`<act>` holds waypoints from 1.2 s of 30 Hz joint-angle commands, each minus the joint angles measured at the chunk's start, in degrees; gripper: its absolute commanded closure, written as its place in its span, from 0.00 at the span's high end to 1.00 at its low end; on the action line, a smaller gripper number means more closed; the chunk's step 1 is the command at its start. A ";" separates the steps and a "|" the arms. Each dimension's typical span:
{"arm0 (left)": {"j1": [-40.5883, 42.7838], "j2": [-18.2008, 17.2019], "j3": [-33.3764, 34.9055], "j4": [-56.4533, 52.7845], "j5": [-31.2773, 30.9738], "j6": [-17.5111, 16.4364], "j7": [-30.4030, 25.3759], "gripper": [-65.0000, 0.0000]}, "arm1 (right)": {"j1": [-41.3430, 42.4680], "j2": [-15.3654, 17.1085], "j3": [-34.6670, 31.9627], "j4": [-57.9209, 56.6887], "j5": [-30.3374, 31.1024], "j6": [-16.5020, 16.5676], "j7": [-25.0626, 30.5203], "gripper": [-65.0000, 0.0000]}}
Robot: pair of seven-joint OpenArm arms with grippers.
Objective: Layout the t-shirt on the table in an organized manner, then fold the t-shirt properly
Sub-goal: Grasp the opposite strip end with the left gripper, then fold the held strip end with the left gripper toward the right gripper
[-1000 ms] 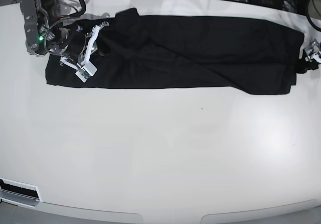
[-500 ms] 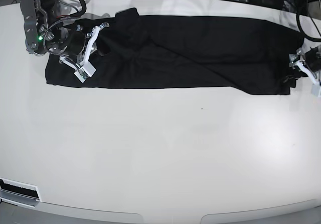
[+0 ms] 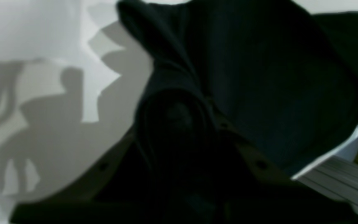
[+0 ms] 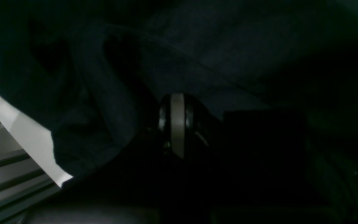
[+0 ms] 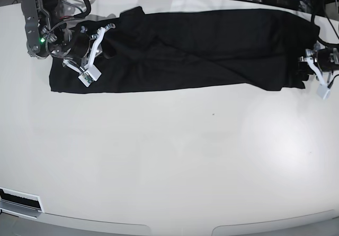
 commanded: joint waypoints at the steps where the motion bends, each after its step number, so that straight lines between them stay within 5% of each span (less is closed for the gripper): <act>1: -0.83 -2.25 -0.44 2.21 -2.34 -0.54 -0.63 0.00 | 0.17 0.50 0.15 0.66 0.00 0.15 -0.66 0.00; 7: -0.85 -5.42 -0.44 6.86 -1.22 -0.54 -1.51 0.00 | 0.09 0.50 0.15 5.05 -0.04 0.17 -0.66 0.00; 19: -0.85 -7.76 -0.52 6.86 14.19 -0.54 -11.78 0.00 | 0.02 0.52 0.22 20.06 -0.20 -0.55 -5.25 0.00; 27: -0.83 -13.00 -0.55 6.86 17.79 8.31 -11.69 0.00 | 0.00 0.50 0.22 20.26 -0.17 -0.50 -5.31 0.00; 33: -0.85 -14.91 -0.55 6.86 2.25 -0.20 -3.02 0.00 | 0.02 0.50 0.22 20.26 -0.17 -0.50 -5.14 0.00; 36: -0.85 -14.99 -0.55 6.86 -9.18 -0.54 3.50 0.00 | 0.02 0.50 0.22 20.26 -0.17 -0.50 -5.11 0.00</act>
